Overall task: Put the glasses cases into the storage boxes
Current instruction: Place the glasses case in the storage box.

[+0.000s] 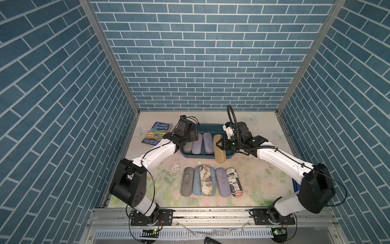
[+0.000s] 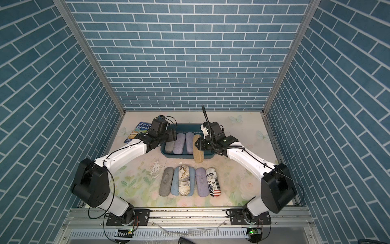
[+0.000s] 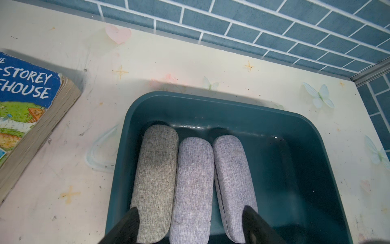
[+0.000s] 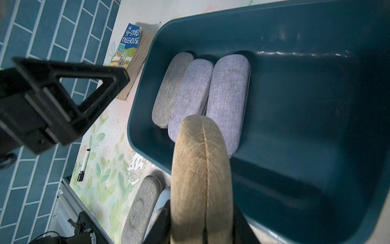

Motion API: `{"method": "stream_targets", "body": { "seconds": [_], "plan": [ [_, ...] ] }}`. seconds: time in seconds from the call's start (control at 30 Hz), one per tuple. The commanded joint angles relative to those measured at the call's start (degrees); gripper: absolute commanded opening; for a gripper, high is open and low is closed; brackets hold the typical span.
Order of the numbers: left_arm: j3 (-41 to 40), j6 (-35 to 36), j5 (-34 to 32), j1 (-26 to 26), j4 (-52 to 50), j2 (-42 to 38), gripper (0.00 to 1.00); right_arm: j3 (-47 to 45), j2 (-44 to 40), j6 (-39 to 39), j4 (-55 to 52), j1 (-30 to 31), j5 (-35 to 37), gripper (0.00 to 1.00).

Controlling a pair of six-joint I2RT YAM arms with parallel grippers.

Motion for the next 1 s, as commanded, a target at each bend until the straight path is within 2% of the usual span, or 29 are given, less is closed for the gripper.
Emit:
{"method": "stream_targets", "body": {
  "seconds": [0.0,0.47,0.97],
  "plan": [
    [-1.3,-0.6,1.1,0.6,1.1,-1.3,0.78,3.5,5.2,-2.2,4.0,-2.0,-1.8,0.34],
    [-1.8,-0.6,2.4,0.8,1.8,-0.3,0.78,12.2,17.9,-5.1,3.5,-8.0,-0.5,0.34],
    [-0.4,-0.3,3.3,0.9,1.6,1.5,0.78,17.3,27.1,-3.4,4.4,-9.1,-4.8,0.34]
  ]
}}
